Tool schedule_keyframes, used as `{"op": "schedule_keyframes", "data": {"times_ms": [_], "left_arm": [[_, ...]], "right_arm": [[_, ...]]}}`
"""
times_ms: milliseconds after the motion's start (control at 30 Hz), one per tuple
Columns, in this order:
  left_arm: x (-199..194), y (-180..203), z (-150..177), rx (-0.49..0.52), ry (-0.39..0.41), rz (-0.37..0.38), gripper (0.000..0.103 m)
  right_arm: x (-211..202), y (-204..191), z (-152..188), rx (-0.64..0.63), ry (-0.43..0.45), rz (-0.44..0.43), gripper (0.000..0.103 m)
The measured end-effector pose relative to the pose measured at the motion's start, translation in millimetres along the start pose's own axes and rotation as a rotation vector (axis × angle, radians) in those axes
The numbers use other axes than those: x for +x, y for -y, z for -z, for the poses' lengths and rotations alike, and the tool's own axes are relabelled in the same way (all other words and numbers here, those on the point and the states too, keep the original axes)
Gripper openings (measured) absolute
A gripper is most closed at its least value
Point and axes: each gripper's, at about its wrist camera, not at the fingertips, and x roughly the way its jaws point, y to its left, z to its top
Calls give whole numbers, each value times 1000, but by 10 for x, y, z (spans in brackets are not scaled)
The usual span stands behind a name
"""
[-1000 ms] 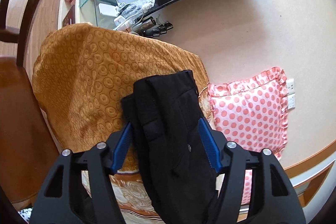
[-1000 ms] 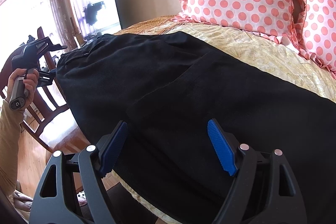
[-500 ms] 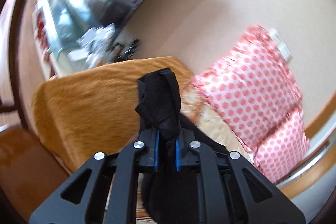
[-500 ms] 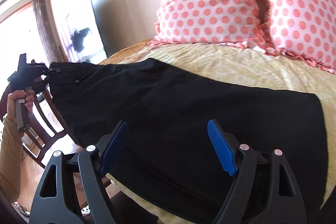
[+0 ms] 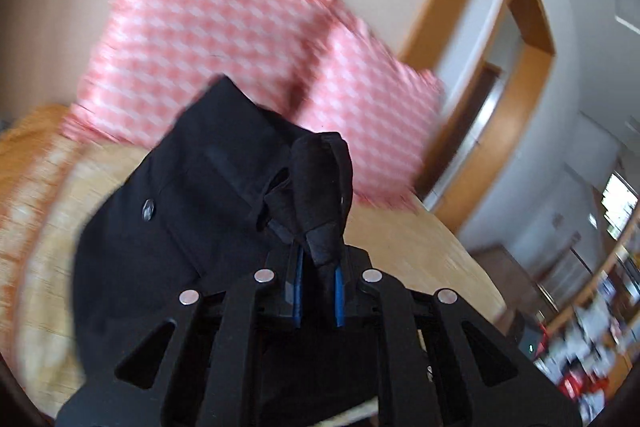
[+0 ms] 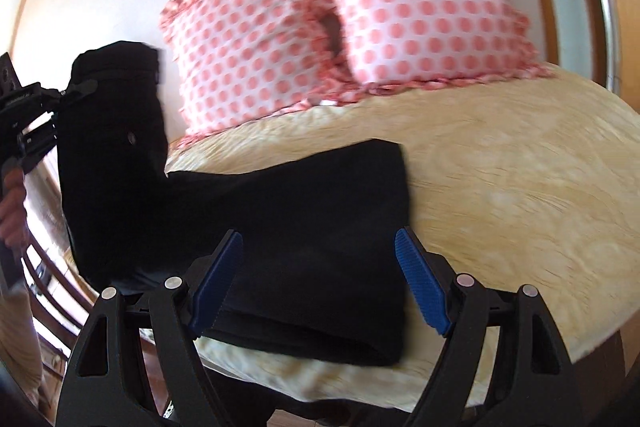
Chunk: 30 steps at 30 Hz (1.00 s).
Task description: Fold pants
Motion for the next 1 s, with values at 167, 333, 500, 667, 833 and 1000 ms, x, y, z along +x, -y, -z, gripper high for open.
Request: {"op": "schedule_keyframes", "data": {"times_ms": [167, 333, 500, 667, 833, 1000], "left_arm": [[945, 150, 765, -57, -331, 93, 11], [842, 222, 638, -41, -257, 84, 11], [590, 662, 414, 59, -111, 140, 11], [1055, 868, 911, 142, -295, 127, 12], [1032, 932, 1054, 189, -273, 108, 13], [1006, 843, 1170, 143, -328, 162, 42]], "right_arm": [[-92, 342, 95, 82, -20, 55, 80], [-184, 523, 137, 103, -19, 91, 80], [-224, 584, 137, 122, 6, 99, 80], [-232, 604, 176, 121, -3, 126, 80], [-313, 654, 160, 111, 7, 173, 80], [-375, 632, 60, 96, 40, 188, 80]]}}
